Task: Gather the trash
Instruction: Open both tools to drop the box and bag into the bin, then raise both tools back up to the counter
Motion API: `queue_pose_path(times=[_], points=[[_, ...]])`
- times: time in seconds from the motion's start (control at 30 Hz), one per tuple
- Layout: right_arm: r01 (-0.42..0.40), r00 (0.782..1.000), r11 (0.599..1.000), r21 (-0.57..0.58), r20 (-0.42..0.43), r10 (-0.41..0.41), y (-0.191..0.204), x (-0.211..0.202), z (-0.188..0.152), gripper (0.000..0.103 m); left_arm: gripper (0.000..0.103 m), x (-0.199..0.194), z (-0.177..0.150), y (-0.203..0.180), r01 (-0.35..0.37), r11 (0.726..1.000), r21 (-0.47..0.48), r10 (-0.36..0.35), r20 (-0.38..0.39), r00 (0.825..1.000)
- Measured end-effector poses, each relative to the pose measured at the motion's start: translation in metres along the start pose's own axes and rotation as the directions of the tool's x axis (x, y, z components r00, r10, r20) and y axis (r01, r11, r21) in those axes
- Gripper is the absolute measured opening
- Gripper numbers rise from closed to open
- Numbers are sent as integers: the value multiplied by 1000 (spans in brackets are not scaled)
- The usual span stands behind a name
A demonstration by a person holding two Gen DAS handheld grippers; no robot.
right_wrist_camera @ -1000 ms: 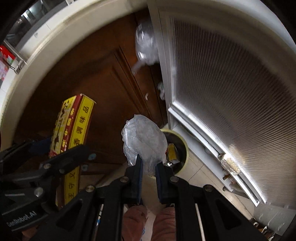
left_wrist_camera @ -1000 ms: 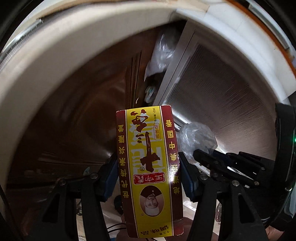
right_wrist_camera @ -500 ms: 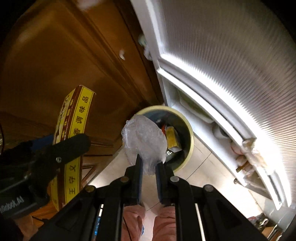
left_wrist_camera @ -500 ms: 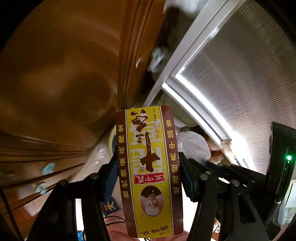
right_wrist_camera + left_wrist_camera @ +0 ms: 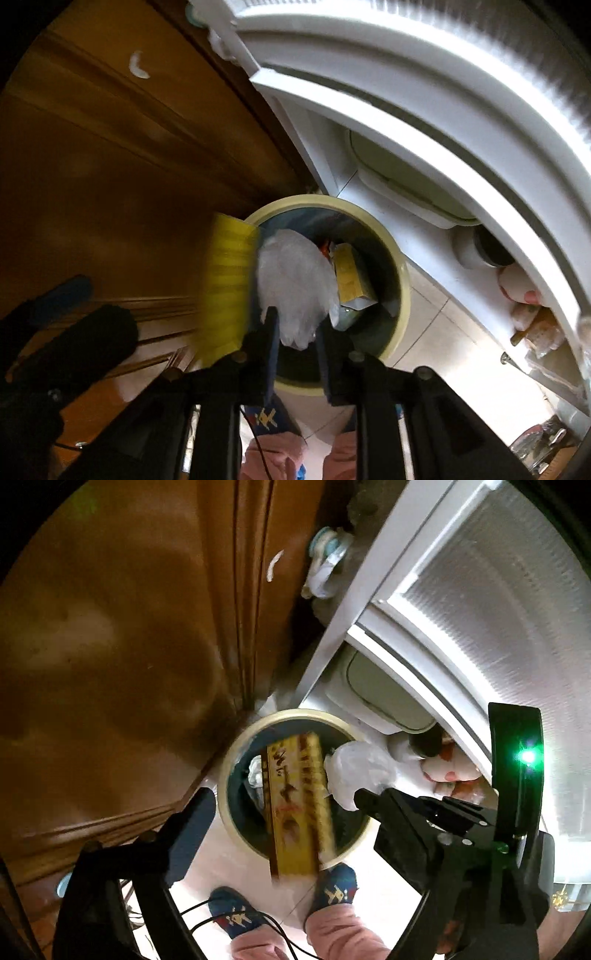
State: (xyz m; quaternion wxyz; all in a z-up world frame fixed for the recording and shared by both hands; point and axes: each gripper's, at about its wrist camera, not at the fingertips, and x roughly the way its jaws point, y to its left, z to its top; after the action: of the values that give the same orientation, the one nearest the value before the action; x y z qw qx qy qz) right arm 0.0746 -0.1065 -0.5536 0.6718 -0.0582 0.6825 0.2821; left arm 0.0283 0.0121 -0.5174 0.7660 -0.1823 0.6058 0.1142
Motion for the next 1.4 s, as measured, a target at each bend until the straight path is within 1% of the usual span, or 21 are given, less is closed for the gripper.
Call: queue_pose_path(times=[0.03,0.07,0.13,0.23,0.33,0.53,0.7,0.83,0.97,1.17,1.23,1.4], points=[[0,1000,1000,2,-3,0,0,1,1,26,93,0,1,2,0,1000,-6,0,0,1000],[-4,1000,1000,2,-4,4,1,2,2,36,96,-1,1,4,3,1000,-14,-3,3,1000],[-22,1000,1000,8,3,22,1,2,2,50,101,-6,1,6,11,1000,-20,-11,13,1000],[-15,1000,1000,4,0,15,6,-3,0,50,102,-14,-1,7,6,1000,-17,-6,30,1000],[2,1000,1000,-11,-9,-2,10,-9,-3,50,102,-21,-5,9,5,1000,-25,-5,26,1000],[33,999,999,-40,-1,-33,22,-42,-10,50,102,-55,-12,5,21,999,-42,-20,36,999],[52,999,997,-51,2,-52,25,-78,-17,50,102,-102,-23,-8,38,999,-30,-36,57,998],[50,999,997,-58,5,-50,34,-110,-25,50,102,-145,-34,-25,53,998,16,-54,76,996],[37,999,997,-73,11,-36,45,-151,-36,50,102,-187,-42,-42,58,997,45,-63,107,992],[9,1000,991,-134,15,-8,55,-218,-50,50,102,-260,-46,-57,80,996,43,-87,187,978],[2,1000,987,-159,24,2,57,-242,-52,50,102,-288,-45,-61,82,996,37,-88,225,970],[1,994,972,-235,107,25,62,-310,-51,50,102,-344,-41,-74,52,998,36,-60,310,949]])
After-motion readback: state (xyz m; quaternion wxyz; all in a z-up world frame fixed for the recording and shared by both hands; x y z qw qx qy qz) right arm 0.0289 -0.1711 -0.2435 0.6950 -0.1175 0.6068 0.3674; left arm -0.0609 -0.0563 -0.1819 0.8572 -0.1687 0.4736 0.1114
